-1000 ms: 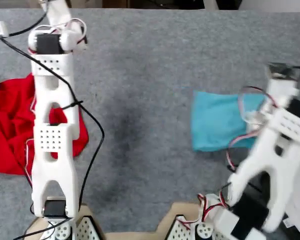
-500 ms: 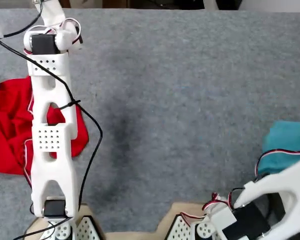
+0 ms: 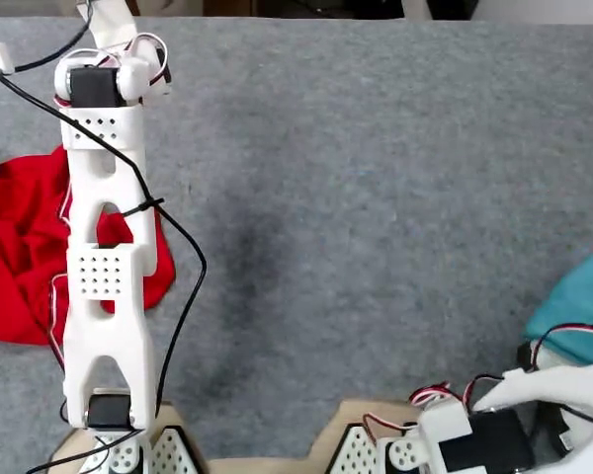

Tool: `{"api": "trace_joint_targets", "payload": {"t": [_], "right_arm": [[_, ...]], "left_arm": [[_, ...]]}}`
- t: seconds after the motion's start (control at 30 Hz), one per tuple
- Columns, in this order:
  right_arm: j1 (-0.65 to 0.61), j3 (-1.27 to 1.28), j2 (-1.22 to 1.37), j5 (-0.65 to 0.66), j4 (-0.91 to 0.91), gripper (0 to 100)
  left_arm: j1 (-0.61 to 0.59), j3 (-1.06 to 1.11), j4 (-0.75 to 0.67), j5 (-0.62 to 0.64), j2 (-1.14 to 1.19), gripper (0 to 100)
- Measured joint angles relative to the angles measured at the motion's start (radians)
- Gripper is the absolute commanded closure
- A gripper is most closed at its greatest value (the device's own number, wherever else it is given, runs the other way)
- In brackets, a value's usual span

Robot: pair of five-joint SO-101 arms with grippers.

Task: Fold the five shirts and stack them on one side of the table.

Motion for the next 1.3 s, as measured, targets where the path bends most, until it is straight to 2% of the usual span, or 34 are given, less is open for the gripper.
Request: {"api": "trace_joint_targets", "payload": {"t": [0.2, 0.37, 0.6, 0.8, 0.9, 1.1, 1.2, 1.3], "right_arm": [[0.035, -0.006, 0.000, 0.012, -0.061, 99.4], [0.031, -0.153, 0.002, -0.043, -0.106, 99.4], [-0.138, -0.236, 0.002, -0.054, -0.123, 99.4], [-0.175, -0.236, 0.002, -0.054, -0.091, 99.4], [-0.270, -0.238, 0.002, -0.057, -0.020, 99.4], [-0.459, -0.265, 0.002, -0.147, 0.028, 99.4], [-0.454, -0.265, 0.002, -0.153, 0.028, 99.4], [-0.381, -0.235, 0.000, -0.106, 0.017, 99.4]], "left_arm": [[0.003, 0.000, -0.014, 0.000, 0.000, 98], [0.003, 0.000, -0.020, 0.000, 0.000, 98], [0.003, 0.000, -0.020, 0.000, 0.000, 98], [0.002, 0.000, -0.020, 0.000, 0.000, 98], [0.002, 0.000, -0.020, 0.000, 0.000, 98], [-0.002, 0.000, -0.020, 0.000, 0.000, 98], [-0.012, 0.000, -0.020, 0.003, 0.000, 98], [-0.034, 0.000, -0.020, 0.017, 0.000, 98]]}}
